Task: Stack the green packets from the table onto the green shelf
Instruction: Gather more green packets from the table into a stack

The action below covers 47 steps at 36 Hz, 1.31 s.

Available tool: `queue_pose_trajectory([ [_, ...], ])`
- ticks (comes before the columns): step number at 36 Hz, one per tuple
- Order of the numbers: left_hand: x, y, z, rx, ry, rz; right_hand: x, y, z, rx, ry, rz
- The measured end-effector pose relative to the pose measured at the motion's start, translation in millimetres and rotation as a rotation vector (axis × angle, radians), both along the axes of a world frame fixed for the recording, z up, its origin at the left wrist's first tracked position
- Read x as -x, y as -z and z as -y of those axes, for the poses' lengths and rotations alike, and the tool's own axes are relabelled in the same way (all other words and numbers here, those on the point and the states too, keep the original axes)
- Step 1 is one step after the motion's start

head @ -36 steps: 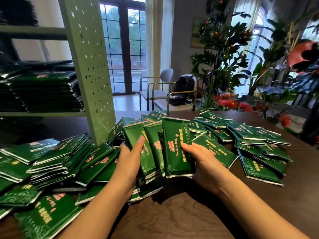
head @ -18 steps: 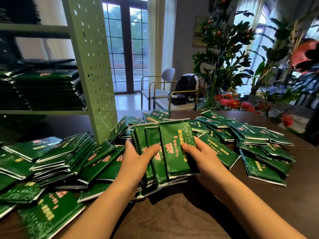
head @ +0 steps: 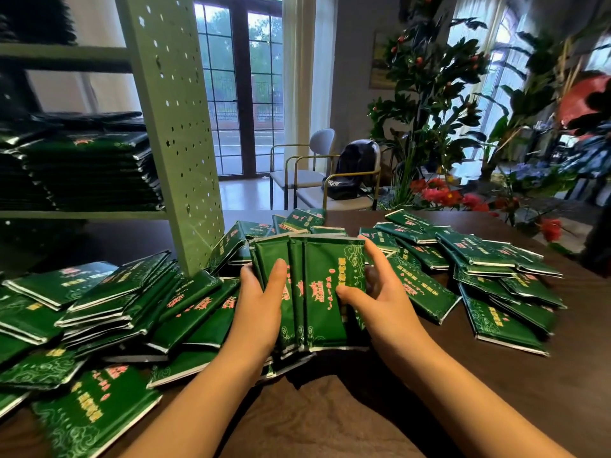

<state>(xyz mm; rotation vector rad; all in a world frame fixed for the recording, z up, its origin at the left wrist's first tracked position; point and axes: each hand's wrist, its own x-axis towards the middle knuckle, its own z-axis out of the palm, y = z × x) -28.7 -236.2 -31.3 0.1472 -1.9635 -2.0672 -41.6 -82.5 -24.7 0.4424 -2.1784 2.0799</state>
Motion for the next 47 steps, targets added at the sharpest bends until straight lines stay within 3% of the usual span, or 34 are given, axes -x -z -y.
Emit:
queue_pose_trajectory([
  [8,1,-3,2,0.161,-0.007,0.007,-3,-2,2,0.018,-0.008,-0.032],
  [19,-5,-4,-10,-0.065,0.019,-0.009,-9,9,20,-0.094,-0.017,-0.106],
  [23,-7,-4,-13,-0.013,0.028,-0.067,-9,11,22,-0.136,-0.025,-0.142],
  [31,0,0,-5,-0.020,0.068,0.021,4,-5,3,-0.187,-0.085,-0.133],
  [34,-1,-2,1,-0.099,0.099,0.055,18,-5,-16,-0.367,0.076,-0.256],
  [37,-4,-7,4,-0.181,0.126,0.090,40,2,-45,-0.697,0.255,-0.325],
  [40,-5,-11,6,-0.277,0.108,0.121,59,6,-71,-0.907,0.335,-0.137],
  [47,-5,-10,14,-0.356,0.056,0.186,62,8,-82,-1.175,0.340,0.173],
])
